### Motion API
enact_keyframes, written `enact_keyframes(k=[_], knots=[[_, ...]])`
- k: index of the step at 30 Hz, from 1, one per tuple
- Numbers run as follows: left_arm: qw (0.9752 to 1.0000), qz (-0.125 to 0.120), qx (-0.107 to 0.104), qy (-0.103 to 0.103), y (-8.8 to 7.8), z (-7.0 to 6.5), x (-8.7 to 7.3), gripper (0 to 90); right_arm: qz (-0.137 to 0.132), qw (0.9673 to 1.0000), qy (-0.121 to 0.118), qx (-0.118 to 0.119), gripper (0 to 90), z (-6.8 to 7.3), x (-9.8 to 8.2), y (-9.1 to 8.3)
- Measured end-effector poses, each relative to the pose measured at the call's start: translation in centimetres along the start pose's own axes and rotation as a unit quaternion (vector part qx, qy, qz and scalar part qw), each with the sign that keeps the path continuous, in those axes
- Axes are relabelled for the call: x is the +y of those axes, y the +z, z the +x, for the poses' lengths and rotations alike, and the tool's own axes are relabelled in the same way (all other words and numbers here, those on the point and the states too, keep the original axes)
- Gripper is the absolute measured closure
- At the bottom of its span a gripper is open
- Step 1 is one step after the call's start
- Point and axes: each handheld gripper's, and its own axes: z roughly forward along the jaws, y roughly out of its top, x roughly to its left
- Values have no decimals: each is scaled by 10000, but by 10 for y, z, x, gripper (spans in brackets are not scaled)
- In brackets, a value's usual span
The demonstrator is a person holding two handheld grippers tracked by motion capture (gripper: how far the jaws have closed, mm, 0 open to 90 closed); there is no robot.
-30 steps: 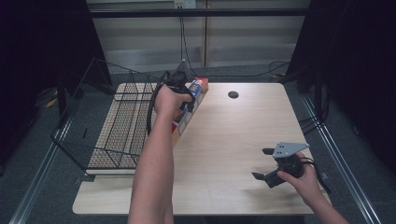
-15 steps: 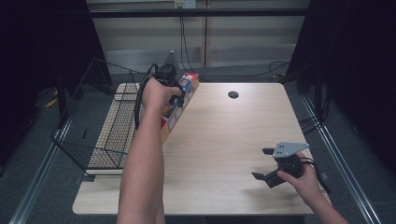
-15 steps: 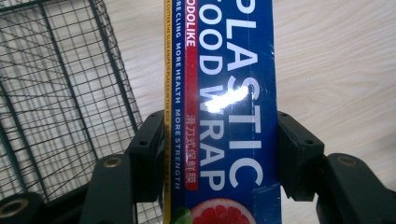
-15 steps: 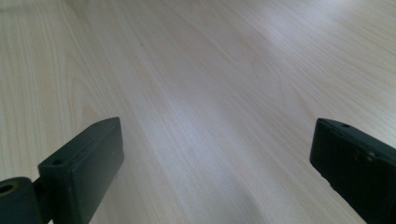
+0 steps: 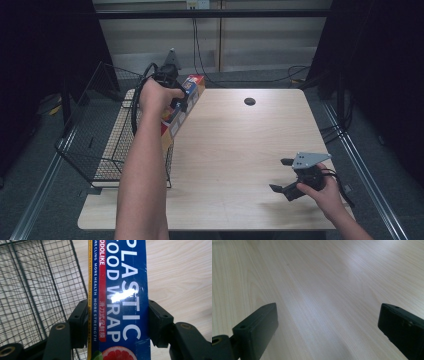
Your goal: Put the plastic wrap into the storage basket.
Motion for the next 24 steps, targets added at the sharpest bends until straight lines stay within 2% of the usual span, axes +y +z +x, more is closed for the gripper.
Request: enact_keyframes(k=[4, 9, 15, 20, 24], knots=[[10000, 1, 22, 4, -7, 7, -2, 433, 31, 10000, 1, 19, 27, 0, 0, 1], [9999, -54, -3, -126, -16, 16, -7, 434, 32, 10000, 5, 15, 27, 0, 0, 1], [9997, -63, 108, -186, -26, 26, -11, 434, 29, 10000, -13, -1, 27, 1, 0, 1], [9993, -111, 156, -333, -33, 31, -13, 434, 32, 10000, 6, -9, 27, 1, 1, 1], [9990, -146, 230, -345, -39, 37, -16, 434, 39, 10000, -7, 1, 27, 1, 1, 1]])
